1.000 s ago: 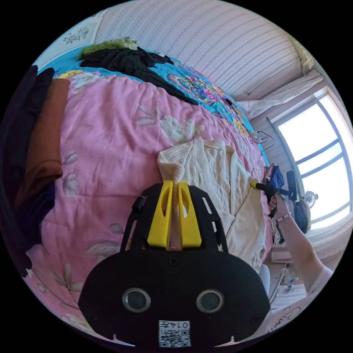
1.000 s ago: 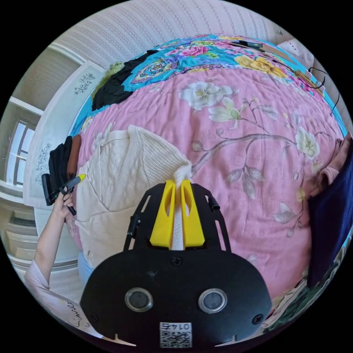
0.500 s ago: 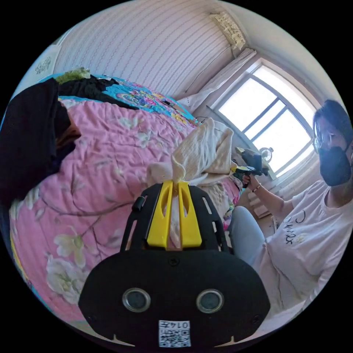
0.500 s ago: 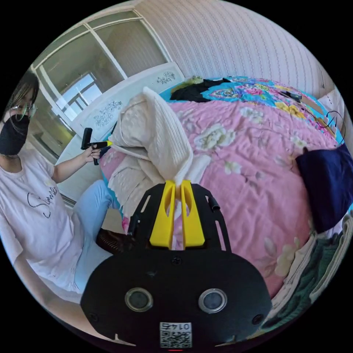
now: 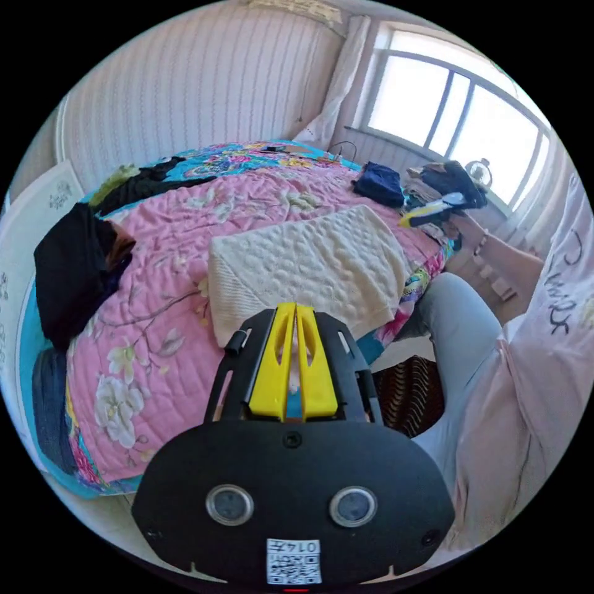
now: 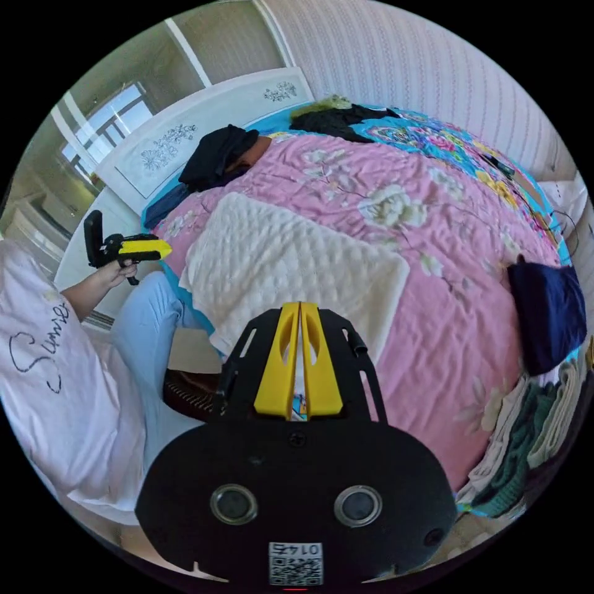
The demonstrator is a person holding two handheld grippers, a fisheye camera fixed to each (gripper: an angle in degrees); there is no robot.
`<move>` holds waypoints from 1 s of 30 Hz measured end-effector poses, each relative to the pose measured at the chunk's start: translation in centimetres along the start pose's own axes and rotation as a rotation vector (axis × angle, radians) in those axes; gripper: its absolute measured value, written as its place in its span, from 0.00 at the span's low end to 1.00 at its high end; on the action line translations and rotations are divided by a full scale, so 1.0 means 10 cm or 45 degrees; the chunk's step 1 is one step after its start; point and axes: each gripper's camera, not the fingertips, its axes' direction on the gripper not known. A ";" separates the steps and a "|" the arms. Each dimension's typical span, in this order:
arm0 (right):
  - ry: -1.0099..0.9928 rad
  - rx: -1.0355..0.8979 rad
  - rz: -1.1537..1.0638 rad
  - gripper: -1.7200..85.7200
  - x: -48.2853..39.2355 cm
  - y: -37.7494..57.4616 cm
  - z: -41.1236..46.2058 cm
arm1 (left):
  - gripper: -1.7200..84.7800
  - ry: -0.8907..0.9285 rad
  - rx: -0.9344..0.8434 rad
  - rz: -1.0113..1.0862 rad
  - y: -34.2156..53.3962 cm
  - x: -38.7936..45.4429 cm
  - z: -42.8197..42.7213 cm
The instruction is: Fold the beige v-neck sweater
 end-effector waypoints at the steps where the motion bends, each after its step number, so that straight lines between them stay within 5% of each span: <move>1: -0.034 -0.052 -0.079 0.02 -0.13 -0.31 0.21 | 0.01 -0.012 -0.027 0.070 -0.08 0.29 0.19; 6: 0.239 -0.270 -0.176 0.02 -0.24 -1.09 1.03 | 0.01 -0.029 0.054 0.272 -0.20 1.04 0.65; 8: 0.224 -0.512 -0.148 0.02 -0.11 -1.16 1.53 | 0.01 -0.061 -0.105 0.297 -0.13 1.17 1.02; 9: 0.237 -0.445 -0.132 0.01 -0.08 -1.17 1.57 | 0.01 0.022 -0.304 0.316 -0.03 1.22 1.37; 10: 0.244 -0.477 -0.133 0.01 -0.05 -1.19 1.60 | 0.01 0.041 -0.143 0.295 0.12 1.25 1.41; 15: 0.213 -0.626 -0.220 0.01 0.03 -1.29 1.49 | 0.01 0.104 -0.233 0.334 0.22 1.43 1.48; 19: 0.309 -0.537 -0.167 0.02 0.26 -1.33 1.43 | 0.01 0.056 -0.192 0.481 0.33 1.73 1.44; 21: 0.332 -0.497 -0.107 0.02 0.43 -1.27 1.61 | 0.01 0.079 -0.369 0.476 0.45 1.84 1.72; 26: 0.148 -0.319 0.013 0.02 0.80 -1.08 1.10 | 0.01 0.128 -0.190 0.404 0.67 1.91 1.71; 30: -0.029 0.111 0.325 0.03 1.31 -0.07 0.06 | 0.05 0.110 0.033 0.384 0.76 2.10 1.48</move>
